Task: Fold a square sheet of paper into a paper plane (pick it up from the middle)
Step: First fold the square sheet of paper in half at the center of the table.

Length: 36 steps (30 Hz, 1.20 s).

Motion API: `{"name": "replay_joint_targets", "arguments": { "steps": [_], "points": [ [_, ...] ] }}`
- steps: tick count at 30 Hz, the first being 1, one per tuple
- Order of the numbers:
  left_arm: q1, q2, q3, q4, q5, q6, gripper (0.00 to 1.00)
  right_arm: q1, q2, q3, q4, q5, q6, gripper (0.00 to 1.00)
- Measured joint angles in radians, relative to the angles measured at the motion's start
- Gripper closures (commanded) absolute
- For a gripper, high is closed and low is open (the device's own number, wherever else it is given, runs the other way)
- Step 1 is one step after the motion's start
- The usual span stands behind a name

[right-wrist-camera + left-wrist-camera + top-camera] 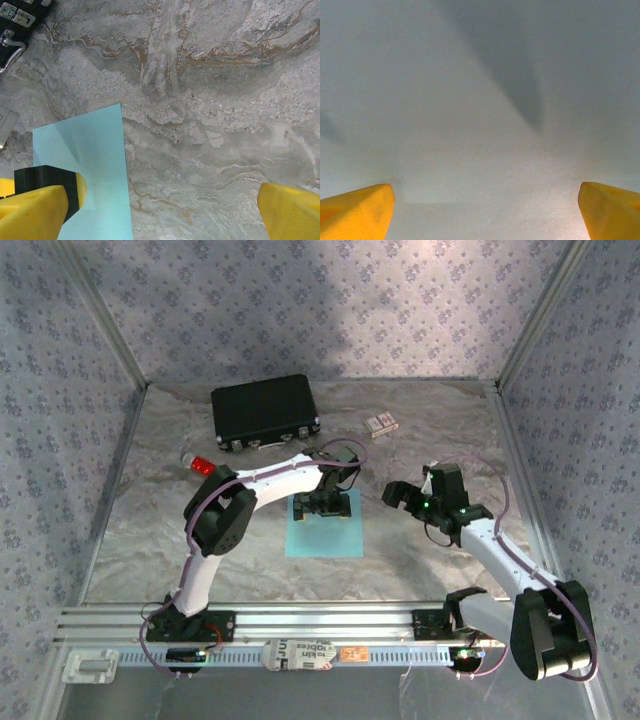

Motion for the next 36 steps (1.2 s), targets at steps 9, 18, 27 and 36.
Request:
{"name": "replay_joint_targets", "arguments": {
  "steps": [9,18,27,36],
  "points": [
    [-0.001,0.010,-0.017,0.028,0.000,0.011,0.05,0.000,-0.002,-0.016,0.000,0.000,0.000,0.01],
    [-0.013,0.011,-0.030,0.042,-0.023,0.022,0.06,0.000,-0.002,-0.016,0.000,0.000,0.000,0.01],
    [-0.013,-0.013,-0.070,0.081,-0.023,0.021,0.06,-0.002,0.001,-0.016,0.000,0.000,0.000,0.01],
    [-0.013,-0.016,-0.076,0.088,-0.023,0.022,0.08,-0.002,0.003,-0.016,0.000,0.000,0.000,0.01]
  ]
}}
